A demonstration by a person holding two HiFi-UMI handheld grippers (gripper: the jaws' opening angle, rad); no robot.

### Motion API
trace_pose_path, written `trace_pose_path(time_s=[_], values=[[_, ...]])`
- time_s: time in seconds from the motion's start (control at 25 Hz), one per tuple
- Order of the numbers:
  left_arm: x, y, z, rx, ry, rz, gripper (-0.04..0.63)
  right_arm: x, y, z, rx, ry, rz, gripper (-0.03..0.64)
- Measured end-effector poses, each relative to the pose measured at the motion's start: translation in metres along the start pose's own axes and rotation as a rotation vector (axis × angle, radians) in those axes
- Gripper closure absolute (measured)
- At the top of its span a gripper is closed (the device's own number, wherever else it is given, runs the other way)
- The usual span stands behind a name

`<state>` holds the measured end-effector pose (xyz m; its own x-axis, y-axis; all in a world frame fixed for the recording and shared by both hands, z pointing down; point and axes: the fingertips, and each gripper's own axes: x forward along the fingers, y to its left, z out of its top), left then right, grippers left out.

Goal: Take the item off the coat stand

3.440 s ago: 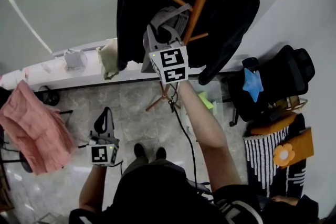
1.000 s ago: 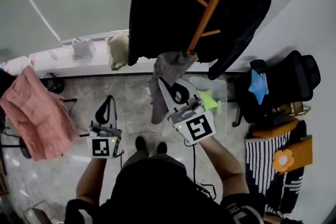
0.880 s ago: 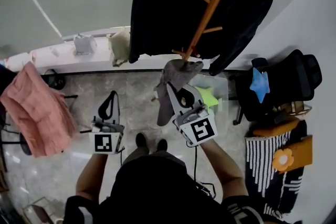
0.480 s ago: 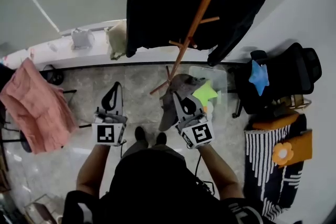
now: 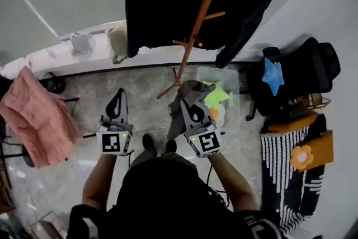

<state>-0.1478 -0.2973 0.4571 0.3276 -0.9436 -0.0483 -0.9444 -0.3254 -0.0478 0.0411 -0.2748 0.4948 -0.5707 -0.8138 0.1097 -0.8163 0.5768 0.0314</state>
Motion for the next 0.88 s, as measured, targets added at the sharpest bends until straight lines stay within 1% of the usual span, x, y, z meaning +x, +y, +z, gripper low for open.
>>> trace_pose_path(time_s=[0.36,0.88], values=[[-0.002,-0.0029,-0.0065,0.015,0.008,0.001,0.571,0.0011,-0.0036,-0.0031,-0.038,0.02,-0.008,0.588],[-0.0013,0.0011,-0.0101,0.012,0.021,0.009,0.571,0.0073,-0.0049,-0.0027,-0.049,0.029,-0.01,0.589]])
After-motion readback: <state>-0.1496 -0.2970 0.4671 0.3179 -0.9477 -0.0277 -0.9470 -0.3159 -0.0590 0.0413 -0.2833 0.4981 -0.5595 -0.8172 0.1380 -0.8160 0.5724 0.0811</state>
